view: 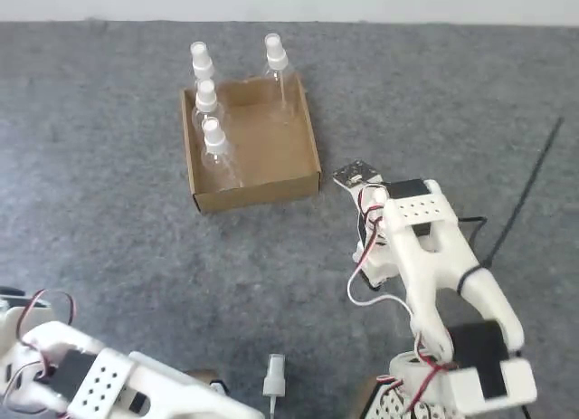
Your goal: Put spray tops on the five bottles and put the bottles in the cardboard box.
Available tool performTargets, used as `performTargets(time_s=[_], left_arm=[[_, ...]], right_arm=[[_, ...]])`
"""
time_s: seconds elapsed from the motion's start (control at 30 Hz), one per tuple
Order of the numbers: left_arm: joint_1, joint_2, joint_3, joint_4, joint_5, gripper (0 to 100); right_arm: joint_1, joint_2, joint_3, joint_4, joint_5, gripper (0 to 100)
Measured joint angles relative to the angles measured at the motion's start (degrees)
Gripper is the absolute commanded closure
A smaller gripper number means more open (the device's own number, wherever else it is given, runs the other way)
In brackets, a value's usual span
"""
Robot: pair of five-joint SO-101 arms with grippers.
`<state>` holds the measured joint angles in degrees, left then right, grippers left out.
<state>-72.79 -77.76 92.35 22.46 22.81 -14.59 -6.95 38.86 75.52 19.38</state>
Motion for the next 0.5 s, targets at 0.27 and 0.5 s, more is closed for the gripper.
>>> performTargets(time_s=[0.27, 0.5], left_arm=[[0.0, 0.0, 0.0, 0.0, 0.0, 86], [0.0, 0.0, 0.0, 0.0, 0.0, 86]], right_arm=[[0.3, 3.0, -0.3, -1.2, 0.0, 88.0], [0.2, -1.0, 0.0, 1.1, 0.0, 93.1]])
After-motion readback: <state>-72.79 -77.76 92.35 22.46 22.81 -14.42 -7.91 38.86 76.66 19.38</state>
